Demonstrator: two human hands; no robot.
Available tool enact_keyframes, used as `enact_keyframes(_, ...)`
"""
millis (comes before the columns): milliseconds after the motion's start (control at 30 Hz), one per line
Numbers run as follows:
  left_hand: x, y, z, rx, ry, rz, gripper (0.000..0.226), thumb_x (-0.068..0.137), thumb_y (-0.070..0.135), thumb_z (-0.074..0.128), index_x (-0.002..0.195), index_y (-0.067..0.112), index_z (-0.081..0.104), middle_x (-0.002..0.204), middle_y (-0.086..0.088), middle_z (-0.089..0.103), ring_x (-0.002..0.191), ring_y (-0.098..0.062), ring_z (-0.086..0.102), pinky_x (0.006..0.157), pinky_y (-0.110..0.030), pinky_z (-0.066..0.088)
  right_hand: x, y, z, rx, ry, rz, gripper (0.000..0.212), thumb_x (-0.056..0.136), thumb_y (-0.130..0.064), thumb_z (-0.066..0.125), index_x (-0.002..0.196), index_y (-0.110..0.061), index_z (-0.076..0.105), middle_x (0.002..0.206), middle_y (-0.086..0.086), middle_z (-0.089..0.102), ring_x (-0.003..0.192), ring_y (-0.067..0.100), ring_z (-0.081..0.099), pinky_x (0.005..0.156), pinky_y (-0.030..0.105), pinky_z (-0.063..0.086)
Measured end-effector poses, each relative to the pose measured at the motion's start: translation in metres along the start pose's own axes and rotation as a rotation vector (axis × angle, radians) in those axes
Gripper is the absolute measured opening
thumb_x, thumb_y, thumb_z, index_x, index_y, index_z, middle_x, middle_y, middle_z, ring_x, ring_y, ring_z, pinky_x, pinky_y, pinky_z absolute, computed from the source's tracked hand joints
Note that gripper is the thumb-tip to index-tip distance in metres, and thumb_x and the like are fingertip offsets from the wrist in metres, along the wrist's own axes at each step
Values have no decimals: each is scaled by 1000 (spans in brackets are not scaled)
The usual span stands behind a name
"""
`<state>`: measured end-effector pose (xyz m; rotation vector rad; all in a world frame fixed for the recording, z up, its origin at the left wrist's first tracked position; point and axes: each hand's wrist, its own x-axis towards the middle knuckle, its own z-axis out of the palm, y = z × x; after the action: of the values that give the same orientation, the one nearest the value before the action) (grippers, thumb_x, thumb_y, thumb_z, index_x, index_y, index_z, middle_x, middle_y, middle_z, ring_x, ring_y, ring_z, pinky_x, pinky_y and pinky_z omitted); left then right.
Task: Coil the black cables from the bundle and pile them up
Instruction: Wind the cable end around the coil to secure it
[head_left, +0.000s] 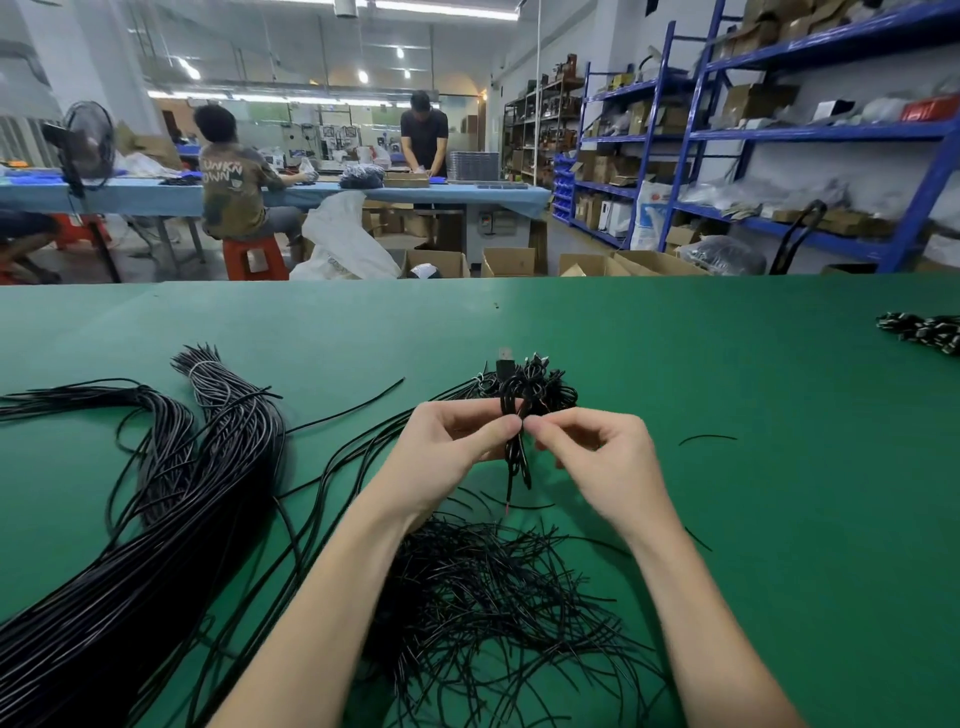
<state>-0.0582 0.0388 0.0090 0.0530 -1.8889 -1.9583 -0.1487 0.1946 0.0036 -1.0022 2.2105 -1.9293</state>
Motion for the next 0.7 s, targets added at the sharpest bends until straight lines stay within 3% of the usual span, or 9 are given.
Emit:
enact_keyframes(100,0,-2,3,88,9,55,20,90,5,70,105,16,77,101,0,78,93,-5,72,78,-16,54,-1,-4,5,602,-182,597,15,78,-21,79,64,-15,78,64,-2,64,51,6,49,38,12,33)
enact_keyframes(133,0,-3,3,104,12,57,20,90,5,71,105,16,77,101,0,78,92,-6,72,78,-16,54,-1,-4,6,707,-177,688,12,77,-20,79,66,-13,77,64,-1,63,48,4,48,35,12,32)
enact_keyframes(200,1,-5,1,96,41,41,19,90,6,71,104,16,78,101,-1,78,92,-7,72,78,-17,54,-1,-2,11,555,-115,570,7,83,-18,79,78,-14,78,69,-1,68,50,4,52,38,14,36)
enact_keyframes(300,1,-6,-3,-55,59,-24,15,89,10,71,99,16,80,105,-7,77,94,-13,73,79,-19,55,-2,-1,10,135,-8,136,8,88,-18,79,92,-25,79,79,0,77,56,9,60,44,20,45)
enact_keyframes(400,0,-6,-6,-141,26,-85,18,82,20,73,97,17,82,106,-8,77,93,-13,73,79,-21,56,-1,4,1,-81,-24,-78,15,84,-26,83,94,-36,81,77,-17,75,57,8,63,52,14,47)
enact_keyframes(533,0,-12,-3,-152,9,-103,25,80,20,74,102,9,79,108,-13,76,96,-18,72,82,-23,56,-2,8,-2,-190,-18,-138,7,81,-29,85,81,-36,81,68,-24,71,58,4,61,56,9,44)
enact_keyframes(700,1,-18,-2,-80,95,-77,16,87,14,73,102,12,79,105,-9,77,99,-18,73,82,-21,56,-3,16,8,-226,-18,-184,14,85,-21,81,78,-33,79,74,-23,72,66,4,64,58,9,44)
